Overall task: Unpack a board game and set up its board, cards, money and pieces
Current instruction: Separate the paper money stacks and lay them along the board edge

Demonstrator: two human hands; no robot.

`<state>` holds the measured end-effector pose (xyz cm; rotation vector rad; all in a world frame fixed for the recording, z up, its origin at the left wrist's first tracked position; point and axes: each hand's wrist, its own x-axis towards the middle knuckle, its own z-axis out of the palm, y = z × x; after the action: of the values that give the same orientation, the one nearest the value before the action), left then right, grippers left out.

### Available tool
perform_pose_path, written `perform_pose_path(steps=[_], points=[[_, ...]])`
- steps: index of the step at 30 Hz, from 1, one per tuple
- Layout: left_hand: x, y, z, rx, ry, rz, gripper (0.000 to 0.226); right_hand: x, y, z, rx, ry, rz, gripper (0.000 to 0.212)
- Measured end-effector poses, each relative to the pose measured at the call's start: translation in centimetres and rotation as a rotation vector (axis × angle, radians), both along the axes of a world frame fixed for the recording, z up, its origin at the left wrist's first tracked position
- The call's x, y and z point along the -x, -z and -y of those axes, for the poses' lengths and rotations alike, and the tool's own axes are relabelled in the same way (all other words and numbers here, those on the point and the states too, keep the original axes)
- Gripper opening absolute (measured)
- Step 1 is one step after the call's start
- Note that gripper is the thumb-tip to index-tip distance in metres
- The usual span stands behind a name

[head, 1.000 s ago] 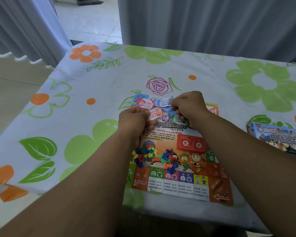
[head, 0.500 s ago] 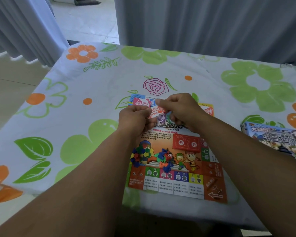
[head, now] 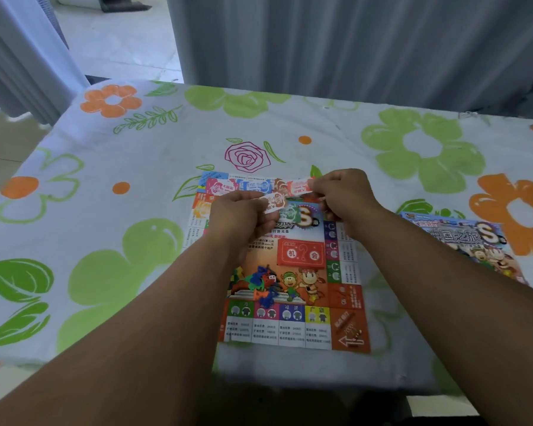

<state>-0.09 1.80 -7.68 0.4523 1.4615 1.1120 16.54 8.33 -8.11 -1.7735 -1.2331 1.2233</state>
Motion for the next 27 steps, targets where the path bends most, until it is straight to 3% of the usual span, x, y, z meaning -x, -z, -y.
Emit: perform_pose_path(steps=[8, 21, 25, 27], points=[[-2.0, -0.2, -0.3, -0.015, 0.031, -0.001, 0.008, -3.2, 1.2, -1.0, -0.011, 0.175, 0.073, 0.019], [-2.7, -0.3, -0.2, -0.013, 0.062, -0.015, 0.011, -3.6, 1.9, -1.6, -0.055, 0.17, 0.204, 0.015], [-2.6, -0.3, -0.2, -0.015, 0.065, -0.019, 0.011, -2.7, 0.9, -1.0, -0.047, 0.071, 0.119, 0.007], [-2.6, -0.3, -0.3, -0.013, 0.068, -0.023, 0.012, -1.9, -0.1, -0.3, -0.012, -0.046, -0.004, 0.019]])
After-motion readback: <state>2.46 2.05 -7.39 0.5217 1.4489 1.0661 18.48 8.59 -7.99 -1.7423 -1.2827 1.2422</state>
